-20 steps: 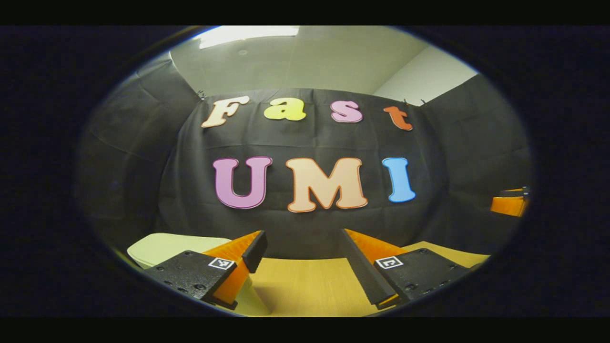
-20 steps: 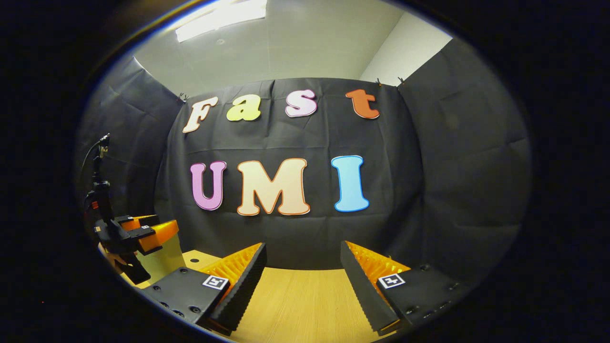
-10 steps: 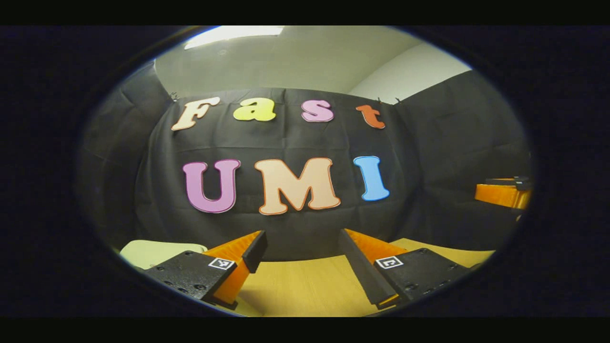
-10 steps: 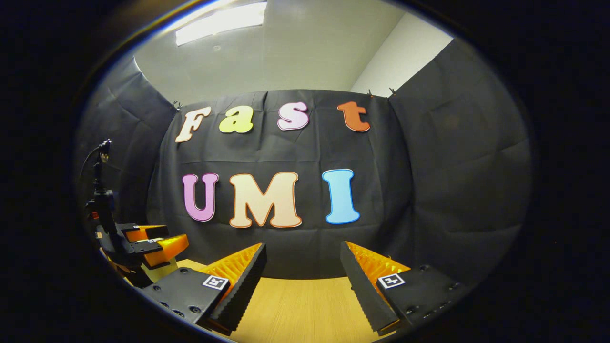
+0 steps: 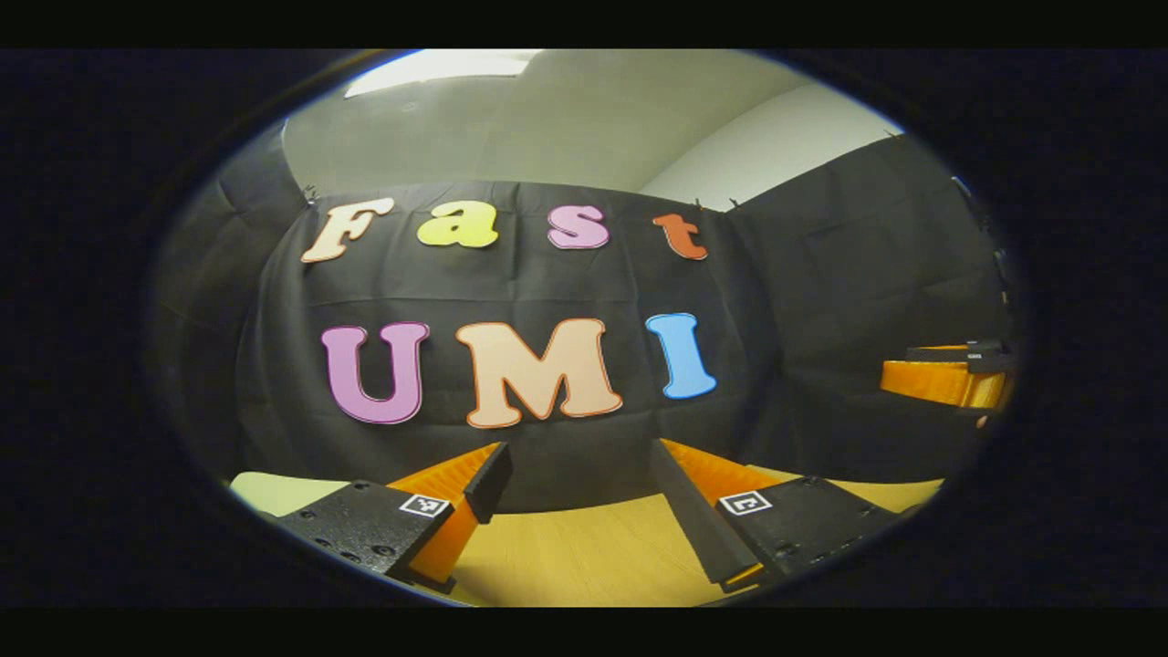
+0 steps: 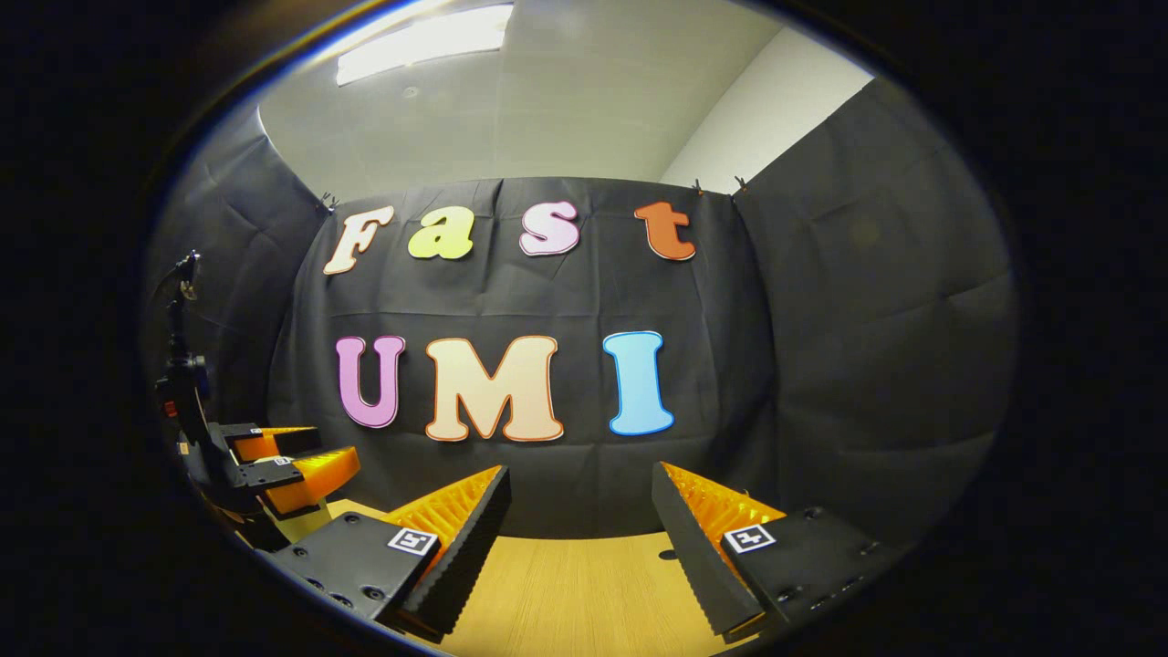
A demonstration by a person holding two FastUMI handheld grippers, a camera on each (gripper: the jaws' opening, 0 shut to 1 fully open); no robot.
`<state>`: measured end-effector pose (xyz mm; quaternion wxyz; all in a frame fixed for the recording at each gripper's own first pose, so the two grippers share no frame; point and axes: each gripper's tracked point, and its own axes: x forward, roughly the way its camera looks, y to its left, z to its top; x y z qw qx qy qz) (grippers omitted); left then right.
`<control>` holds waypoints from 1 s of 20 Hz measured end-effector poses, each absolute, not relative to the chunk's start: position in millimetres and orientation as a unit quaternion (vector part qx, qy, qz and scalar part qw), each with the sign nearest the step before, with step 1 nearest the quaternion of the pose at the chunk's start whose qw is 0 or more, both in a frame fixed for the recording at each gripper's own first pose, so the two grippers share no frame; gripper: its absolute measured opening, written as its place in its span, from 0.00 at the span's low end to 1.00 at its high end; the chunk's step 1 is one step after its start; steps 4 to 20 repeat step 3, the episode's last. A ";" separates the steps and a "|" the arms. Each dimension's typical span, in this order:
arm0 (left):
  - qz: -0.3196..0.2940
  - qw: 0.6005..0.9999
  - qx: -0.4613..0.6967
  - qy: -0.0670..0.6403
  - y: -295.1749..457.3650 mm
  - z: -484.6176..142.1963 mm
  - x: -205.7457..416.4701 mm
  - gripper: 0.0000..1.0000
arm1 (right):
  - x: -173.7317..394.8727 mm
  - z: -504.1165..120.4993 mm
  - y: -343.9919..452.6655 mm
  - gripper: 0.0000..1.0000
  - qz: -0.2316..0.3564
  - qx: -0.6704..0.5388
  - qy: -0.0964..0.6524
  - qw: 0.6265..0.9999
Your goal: Press the lid of the desktop garbage bin to open it, pick up the crumpled paper on the desktop and throw it into the bin, then pick up the pop can on the desktop and drop it into the bin, and finally close the garbage bin lid.
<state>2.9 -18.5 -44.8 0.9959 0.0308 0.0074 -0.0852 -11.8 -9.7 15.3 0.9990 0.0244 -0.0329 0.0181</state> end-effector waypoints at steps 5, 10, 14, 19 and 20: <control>-0.090 0.996 0.019 0.016 -19.4 -49.1 0.9 0.92 | -10.5 15.4 -3.9 0.98 0.022 0.019 -0.031 0.999; -0.090 0.996 0.019 0.016 -19.4 -49.1 0.9 0.92 | -10.5 15.4 -3.9 0.98 0.022 0.019 -0.031 0.999; -0.090 0.996 0.019 0.016 -19.4 -49.1 0.9 0.92 | -10.5 15.4 -3.9 0.98 0.022 0.019 -0.031 0.999; -0.090 0.996 0.019 0.016 -19.4 -49.1 0.9 0.92 | -10.5 15.4 -3.9 0.98 0.022 0.019 -0.031 0.999; -0.090 0.996 0.019 0.016 -19.4 -49.1 0.9 0.92 | -10.5 15.4 -3.9 0.98 0.022 0.019 -0.031 0.999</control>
